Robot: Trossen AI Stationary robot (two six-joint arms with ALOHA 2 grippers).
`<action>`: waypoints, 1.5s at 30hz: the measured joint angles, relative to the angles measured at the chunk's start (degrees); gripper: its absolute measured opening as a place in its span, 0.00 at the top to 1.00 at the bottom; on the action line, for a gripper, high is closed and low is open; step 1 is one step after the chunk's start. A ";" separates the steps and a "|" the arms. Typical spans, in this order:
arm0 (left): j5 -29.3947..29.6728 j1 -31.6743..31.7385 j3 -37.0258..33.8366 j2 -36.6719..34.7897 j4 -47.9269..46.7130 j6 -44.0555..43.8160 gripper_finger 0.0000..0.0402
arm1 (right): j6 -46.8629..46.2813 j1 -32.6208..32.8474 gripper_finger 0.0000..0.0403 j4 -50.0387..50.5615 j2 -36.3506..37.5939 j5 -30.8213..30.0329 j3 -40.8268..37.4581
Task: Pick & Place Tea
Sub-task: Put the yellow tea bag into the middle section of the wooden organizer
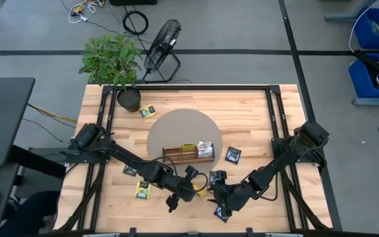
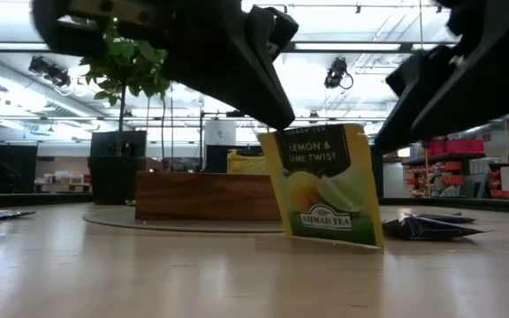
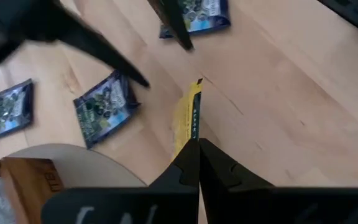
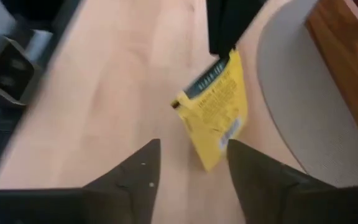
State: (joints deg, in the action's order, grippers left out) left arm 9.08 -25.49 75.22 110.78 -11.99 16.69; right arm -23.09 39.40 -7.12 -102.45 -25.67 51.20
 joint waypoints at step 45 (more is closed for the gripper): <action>-11.81 7.10 0.29 8.62 -0.62 9.33 0.46 | -15.48 0.59 0.46 6.78 -3.87 -0.46 0.59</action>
State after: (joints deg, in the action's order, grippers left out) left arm -2.73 -18.38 75.51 119.40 -12.60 26.02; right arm -38.57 39.99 -0.34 -106.32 -26.13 51.79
